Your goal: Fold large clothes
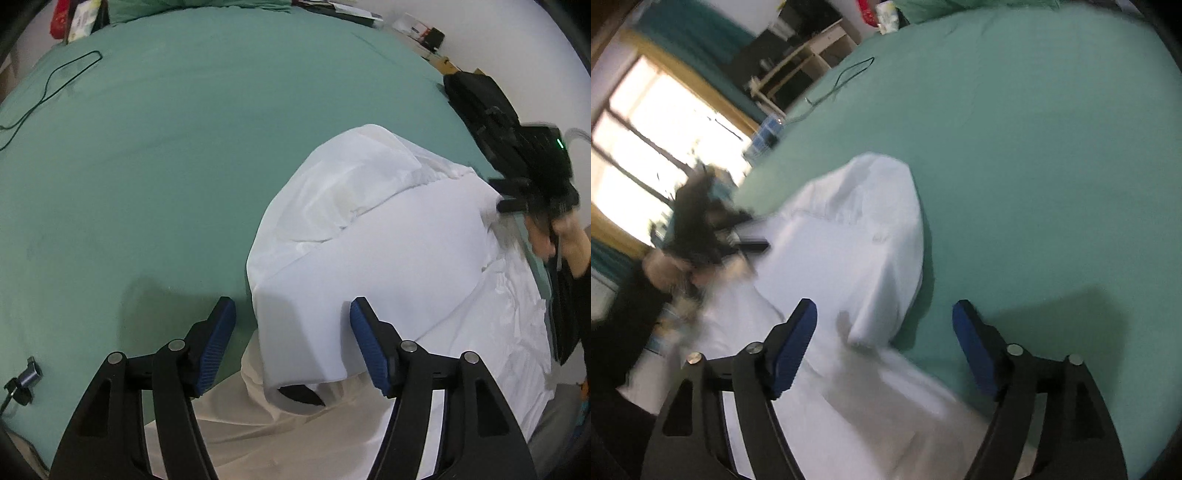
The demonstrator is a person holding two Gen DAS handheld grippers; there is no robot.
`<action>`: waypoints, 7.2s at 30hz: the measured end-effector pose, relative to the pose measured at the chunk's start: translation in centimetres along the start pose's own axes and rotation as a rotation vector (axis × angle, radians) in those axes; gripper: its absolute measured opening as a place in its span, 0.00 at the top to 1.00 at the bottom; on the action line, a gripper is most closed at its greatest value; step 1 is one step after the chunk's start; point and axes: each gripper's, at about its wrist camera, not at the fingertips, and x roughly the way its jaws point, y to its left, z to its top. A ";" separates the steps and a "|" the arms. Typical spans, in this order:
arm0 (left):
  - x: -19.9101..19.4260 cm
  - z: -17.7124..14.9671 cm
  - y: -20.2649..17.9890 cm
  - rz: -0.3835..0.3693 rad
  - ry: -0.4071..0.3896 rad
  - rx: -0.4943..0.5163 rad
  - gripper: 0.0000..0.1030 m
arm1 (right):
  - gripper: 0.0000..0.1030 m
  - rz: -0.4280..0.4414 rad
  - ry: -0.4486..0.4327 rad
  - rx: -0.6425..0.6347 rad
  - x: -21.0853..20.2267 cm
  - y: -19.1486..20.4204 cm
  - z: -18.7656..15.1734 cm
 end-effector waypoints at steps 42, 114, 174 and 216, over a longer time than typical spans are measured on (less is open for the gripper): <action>-8.1 -13.0 -9.4 0.291 -0.325 0.304 0.84 | 0.79 -0.994 -0.097 -1.013 3.5 19.5 -18.2; -11.0 -22.4 -7.4 0.187 -0.293 -0.218 0.36 | 0.17 -0.668 -0.176 -0.317 4.2 24.1 -20.7; -25.6 -42.9 -5.0 0.284 -0.305 -0.378 0.95 | 0.97 -0.557 -0.520 0.421 -17.4 21.7 -41.7; -27.3 -25.2 -0.3 0.246 -0.563 -0.303 0.95 | 0.97 -0.591 -0.647 0.290 -22.2 15.2 -22.1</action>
